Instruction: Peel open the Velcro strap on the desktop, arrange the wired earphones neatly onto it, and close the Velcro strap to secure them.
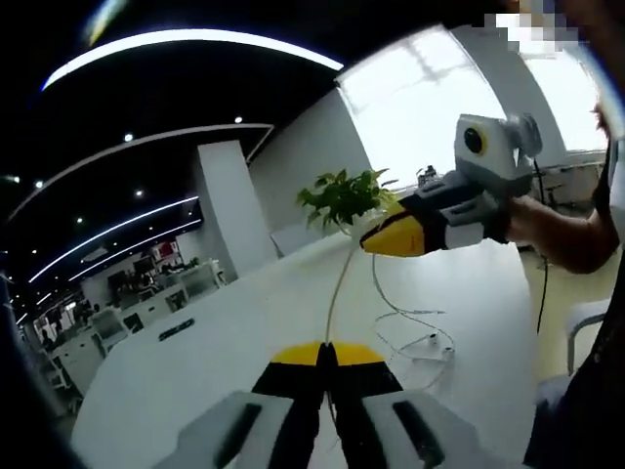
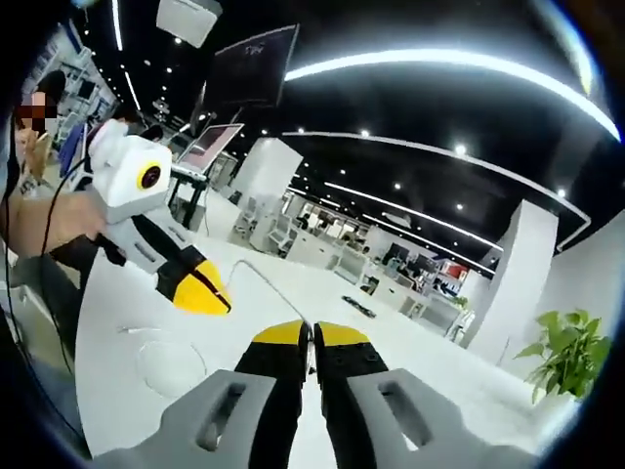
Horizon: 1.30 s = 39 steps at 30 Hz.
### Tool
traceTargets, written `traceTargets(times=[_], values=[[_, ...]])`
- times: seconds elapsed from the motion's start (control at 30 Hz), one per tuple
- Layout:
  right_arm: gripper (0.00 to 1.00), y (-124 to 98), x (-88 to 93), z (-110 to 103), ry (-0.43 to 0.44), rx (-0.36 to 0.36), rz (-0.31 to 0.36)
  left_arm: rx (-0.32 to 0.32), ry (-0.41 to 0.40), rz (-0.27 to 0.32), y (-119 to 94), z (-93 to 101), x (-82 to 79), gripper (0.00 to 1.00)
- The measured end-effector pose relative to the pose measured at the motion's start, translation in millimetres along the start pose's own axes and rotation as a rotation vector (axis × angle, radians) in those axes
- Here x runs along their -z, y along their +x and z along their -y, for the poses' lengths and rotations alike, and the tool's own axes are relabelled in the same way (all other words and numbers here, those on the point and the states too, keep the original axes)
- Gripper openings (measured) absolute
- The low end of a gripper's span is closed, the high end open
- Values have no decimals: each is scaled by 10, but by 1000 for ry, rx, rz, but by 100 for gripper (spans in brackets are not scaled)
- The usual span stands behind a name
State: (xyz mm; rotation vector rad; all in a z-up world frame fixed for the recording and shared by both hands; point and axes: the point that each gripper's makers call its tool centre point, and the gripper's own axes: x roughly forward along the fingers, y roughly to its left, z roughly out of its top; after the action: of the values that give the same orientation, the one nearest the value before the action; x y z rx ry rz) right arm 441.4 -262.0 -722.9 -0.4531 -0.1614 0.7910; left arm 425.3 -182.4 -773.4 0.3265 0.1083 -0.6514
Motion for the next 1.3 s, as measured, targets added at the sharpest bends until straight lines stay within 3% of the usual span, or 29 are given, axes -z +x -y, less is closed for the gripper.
traceTargets(times=[0.33,0.47,0.6,0.8,1.13,1.3], values=[[6,-59,50,-222,184,-85,21,-9,2,-38,6,-25,163,5],[6,-132,-4,-236,204,-92,32,-25,-8,-13,-25,-58,175,5],[6,-155,-14,-216,168,-71,27,-18,-13,-4,-37,-25,186,5],[6,-177,13,-298,27,-53,-15,7,19,-43,-83,99,300,6],[6,-263,-104,-271,69,-66,-38,6,20,-88,22,63,400,7],[6,-256,-120,-304,4,-59,-68,12,12,-69,31,84,367,8]])
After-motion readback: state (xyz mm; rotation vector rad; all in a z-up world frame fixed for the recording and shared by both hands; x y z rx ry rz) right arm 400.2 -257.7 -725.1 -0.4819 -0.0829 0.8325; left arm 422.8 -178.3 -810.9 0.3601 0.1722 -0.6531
